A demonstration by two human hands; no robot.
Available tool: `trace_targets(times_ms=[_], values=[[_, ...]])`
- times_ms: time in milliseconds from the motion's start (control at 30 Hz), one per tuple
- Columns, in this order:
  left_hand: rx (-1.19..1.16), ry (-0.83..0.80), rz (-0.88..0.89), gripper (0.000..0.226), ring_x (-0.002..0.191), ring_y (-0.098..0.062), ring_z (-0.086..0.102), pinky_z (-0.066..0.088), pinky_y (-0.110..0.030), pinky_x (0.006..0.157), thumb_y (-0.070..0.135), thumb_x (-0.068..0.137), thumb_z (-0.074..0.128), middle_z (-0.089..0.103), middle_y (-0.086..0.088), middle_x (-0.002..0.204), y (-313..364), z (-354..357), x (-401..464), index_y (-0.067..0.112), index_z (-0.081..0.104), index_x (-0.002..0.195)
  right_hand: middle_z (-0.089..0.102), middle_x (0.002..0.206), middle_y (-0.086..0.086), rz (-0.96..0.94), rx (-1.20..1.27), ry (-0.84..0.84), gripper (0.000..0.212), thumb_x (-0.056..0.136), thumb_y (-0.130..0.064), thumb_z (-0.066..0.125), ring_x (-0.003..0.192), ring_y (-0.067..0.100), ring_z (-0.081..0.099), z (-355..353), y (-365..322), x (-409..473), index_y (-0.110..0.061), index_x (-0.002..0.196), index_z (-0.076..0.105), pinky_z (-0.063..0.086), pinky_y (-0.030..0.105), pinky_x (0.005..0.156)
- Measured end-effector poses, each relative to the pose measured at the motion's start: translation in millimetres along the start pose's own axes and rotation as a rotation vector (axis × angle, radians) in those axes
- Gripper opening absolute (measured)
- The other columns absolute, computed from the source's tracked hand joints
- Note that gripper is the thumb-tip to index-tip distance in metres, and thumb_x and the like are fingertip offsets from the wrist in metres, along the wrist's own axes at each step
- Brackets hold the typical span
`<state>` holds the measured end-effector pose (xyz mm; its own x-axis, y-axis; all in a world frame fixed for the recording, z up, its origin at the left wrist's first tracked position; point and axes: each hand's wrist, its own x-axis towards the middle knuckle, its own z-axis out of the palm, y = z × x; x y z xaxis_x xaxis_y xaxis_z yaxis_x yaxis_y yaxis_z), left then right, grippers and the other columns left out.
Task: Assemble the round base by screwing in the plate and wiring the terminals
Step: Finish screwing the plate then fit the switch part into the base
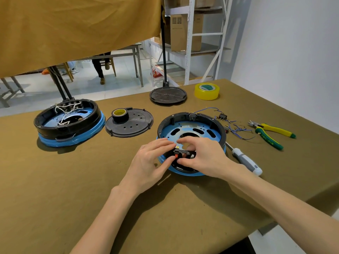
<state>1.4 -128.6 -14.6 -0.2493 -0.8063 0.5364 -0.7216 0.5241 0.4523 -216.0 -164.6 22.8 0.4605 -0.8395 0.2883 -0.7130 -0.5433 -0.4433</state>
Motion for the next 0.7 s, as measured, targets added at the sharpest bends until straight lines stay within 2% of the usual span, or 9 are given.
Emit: trace_targets(times_ms=[100, 233, 367, 467, 600, 700], values=[[0.006, 0.016, 0.022, 0.048, 0.137, -0.001, 0.050, 0.037, -0.026, 0.115, 0.050, 0.094, 0.056, 0.064, 0.012, 0.137, -3, 2, 1, 0.028, 0.065, 0.135, 0.076, 0.109, -0.014, 0.002, -0.032, 0.054, 0.054, 0.082, -0.062, 0.074, 0.104, 0.000, 0.068, 5, -1, 0, -0.037, 0.130, 0.067, 0.050, 0.018, 0.075], [0.029, 0.028, 0.024, 0.050, 0.135, -0.006, 0.051, 0.041, -0.030, 0.112, 0.050, 0.093, 0.053, 0.067, 0.004, 0.136, -3, 6, 0, 0.024, 0.065, 0.135, 0.077, 0.108, -0.011, 0.012, -0.046, 0.116, 0.057, 0.084, -0.060, 0.073, 0.103, 0.003, 0.070, 11, -5, 0, -0.033, 0.133, 0.066, 0.059, 0.031, 0.082], [0.009, 0.029, 0.022, 0.049, 0.136, -0.004, 0.049, 0.041, -0.030, 0.112, 0.050, 0.095, 0.051, 0.065, 0.008, 0.136, -3, 6, -1, 0.026, 0.064, 0.136, 0.077, 0.108, -0.011, 0.005, -0.045, 0.132, 0.052, 0.086, -0.056, 0.074, 0.102, 0.002, 0.070, 11, -7, -1, -0.032, 0.131, 0.068, 0.057, 0.025, 0.079], [-0.027, 0.025, 0.018, 0.044, 0.137, -0.002, 0.050, 0.041, -0.030, 0.113, 0.049, 0.097, 0.054, 0.062, 0.014, 0.136, -5, 5, -1, 0.030, 0.063, 0.136, 0.077, 0.110, -0.012, 0.006, -0.042, 0.132, 0.046, 0.087, -0.055, 0.072, 0.105, 0.003, 0.070, 10, -9, -1, -0.033, 0.127, 0.071, 0.059, 0.029, 0.081], [-0.030, 0.047, 0.017, 0.035, 0.127, -0.005, 0.058, 0.051, -0.039, 0.107, 0.035, 0.093, 0.066, 0.071, 0.008, 0.127, -7, 3, 5, 0.026, 0.071, 0.127, 0.077, 0.113, -0.011, 0.006, -0.034, 0.106, 0.049, 0.087, -0.058, 0.071, 0.107, 0.002, 0.070, 9, -8, -1, -0.033, 0.129, 0.070, 0.059, 0.031, 0.084], [-0.047, 0.065, 0.023, 0.033, 0.122, -0.006, 0.060, 0.053, -0.041, 0.103, 0.033, 0.092, 0.068, 0.073, 0.006, 0.123, -9, 5, 7, 0.024, 0.074, 0.123, 0.077, 0.114, -0.011, 0.005, -0.043, 0.094, 0.052, 0.087, -0.059, 0.071, 0.107, 0.002, 0.070, 8, -6, -1, -0.032, 0.131, 0.069, 0.059, 0.031, 0.085]])
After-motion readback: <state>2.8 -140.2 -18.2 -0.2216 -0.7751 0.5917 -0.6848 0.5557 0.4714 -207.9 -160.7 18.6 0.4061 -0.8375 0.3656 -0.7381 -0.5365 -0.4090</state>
